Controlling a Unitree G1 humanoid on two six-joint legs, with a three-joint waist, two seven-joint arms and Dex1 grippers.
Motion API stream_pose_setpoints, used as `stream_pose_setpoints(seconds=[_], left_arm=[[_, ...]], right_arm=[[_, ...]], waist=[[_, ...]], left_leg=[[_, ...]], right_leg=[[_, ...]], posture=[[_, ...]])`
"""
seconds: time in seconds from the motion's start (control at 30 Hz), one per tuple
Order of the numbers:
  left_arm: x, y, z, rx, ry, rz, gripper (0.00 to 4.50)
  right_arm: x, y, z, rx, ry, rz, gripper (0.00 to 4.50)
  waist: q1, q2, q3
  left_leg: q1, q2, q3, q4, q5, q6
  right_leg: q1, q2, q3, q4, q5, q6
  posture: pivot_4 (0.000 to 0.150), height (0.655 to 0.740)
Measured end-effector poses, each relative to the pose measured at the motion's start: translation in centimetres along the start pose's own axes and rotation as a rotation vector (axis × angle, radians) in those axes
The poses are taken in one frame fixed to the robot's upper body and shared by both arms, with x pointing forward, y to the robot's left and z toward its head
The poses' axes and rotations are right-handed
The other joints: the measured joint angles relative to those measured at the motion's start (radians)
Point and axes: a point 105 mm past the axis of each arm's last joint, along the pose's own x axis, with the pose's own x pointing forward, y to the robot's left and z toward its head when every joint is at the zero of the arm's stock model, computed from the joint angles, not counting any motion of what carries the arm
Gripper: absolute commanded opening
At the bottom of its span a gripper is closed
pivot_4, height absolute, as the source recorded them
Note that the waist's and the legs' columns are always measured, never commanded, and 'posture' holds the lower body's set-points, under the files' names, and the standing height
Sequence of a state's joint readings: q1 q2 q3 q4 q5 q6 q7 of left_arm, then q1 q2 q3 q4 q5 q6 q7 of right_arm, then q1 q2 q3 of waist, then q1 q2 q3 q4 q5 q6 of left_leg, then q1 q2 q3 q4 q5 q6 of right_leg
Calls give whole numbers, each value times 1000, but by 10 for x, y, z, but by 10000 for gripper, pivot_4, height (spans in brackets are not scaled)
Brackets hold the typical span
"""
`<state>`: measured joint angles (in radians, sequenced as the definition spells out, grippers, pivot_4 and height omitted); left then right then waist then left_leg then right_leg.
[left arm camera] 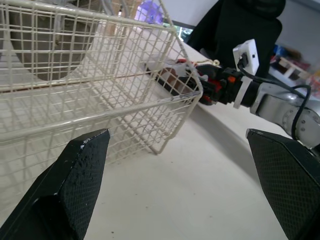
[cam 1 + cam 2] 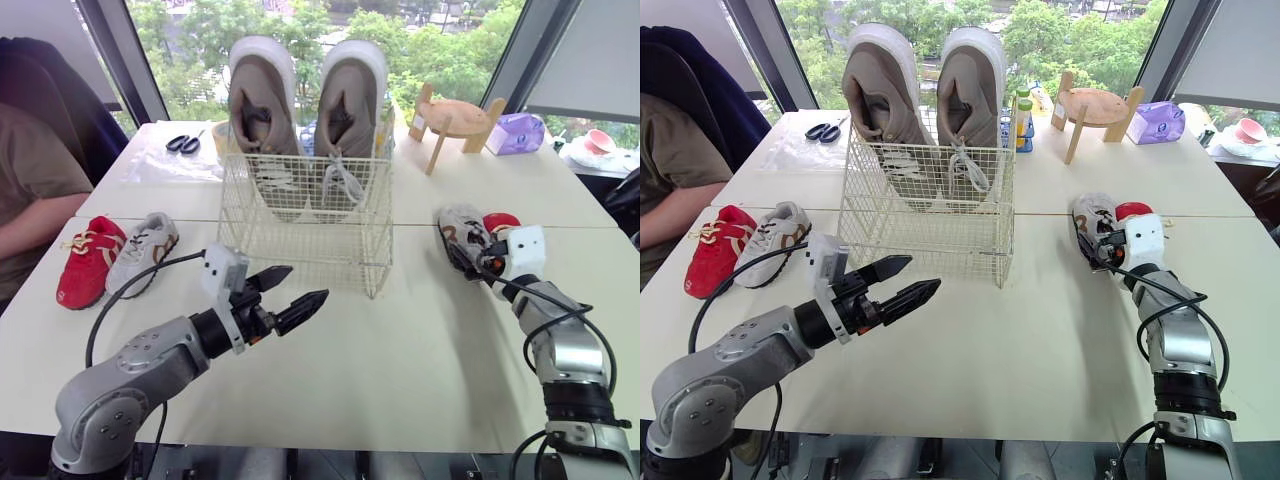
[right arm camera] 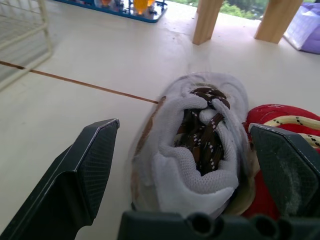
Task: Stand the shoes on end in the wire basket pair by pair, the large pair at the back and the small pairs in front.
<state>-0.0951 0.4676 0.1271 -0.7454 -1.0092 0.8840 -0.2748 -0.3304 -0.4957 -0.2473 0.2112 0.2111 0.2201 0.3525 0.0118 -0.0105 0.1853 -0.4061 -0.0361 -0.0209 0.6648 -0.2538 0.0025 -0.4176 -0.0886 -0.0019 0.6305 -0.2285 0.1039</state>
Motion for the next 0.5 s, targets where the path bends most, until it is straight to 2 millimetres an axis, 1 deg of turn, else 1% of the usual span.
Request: stream_pose_setpoints(seconds=[0.07, 0.17, 0.2, 0.27, 0.3, 0.33, 0.43, 0.5], left_arm=[[1, 3, 1, 13, -4, 12, 44780], [4, 6, 2, 27, -11, 30, 44780], [4, 8, 2, 31, -10, 42, 44941], [4, 12, 1, 36, -10, 62, 45000], [4, 13, 0, 39, -9, 67, 45000], [4, 13, 0, 41, -7, 69, 45000], [5, 15, -1, 50, -5, 79, 45000], [5, 15, -1, 52, -5, 83, 45000]], right_arm=[[1, 2, -2, 1, -4, 3, 45000], [2, 7, -6, -47, 4, 17, 45000], [1, 10, -8, -82, 10, 22, 42448], [2, 12, -12, -124, 21, 14, 36769], [3, 10, -15, -136, 34, -7, 32914], [4, 7, -16, -146, 42, -28, 27577], [8, 7, -17, -164, 51, -42, 12316], [9, 8, -18, -169, 56, -47, 5506]], waist=[[0, 0, 0], [-1, 0, 0], [-2, 0, 0], [-3, 0, 0], [-3, 0, 0], [-3, 0, 0], [-3, -1, 0], [-2, -2, -1]], left_leg=[[1, 0, 0, 0, 0, 0], [6, 0, -1, 0, -1, 1], [8, 0, 0, 0, -1, 2], [10, 1, 0, -1, -2, 2], [11, 1, 0, -2, -2, 2], [11, 1, 0, -2, -2, 2], [13, 1, 0, -2, -2, 2], [13, 1, 0, -2, -2, 2]], right_leg=[[2, 0, 0, -1, 0, 0], [7, 0, -1, -2, 0, 0], [9, 0, -1, -3, 0, 0], [11, 0, -1, -3, -2, -3], [11, 0, -1, -3, -2, -3], [12, 0, -1, -3, -2, -3], [14, 0, -1, -3, -2, -3], [14, 0, -1, -4, -2, -3]], posture=[[1500, 7400], [1500, 7400], [1500, 7400], [1500, 7400], [1500, 7400], [1500, 7400], [1500, 7400], [1500, 7400]])
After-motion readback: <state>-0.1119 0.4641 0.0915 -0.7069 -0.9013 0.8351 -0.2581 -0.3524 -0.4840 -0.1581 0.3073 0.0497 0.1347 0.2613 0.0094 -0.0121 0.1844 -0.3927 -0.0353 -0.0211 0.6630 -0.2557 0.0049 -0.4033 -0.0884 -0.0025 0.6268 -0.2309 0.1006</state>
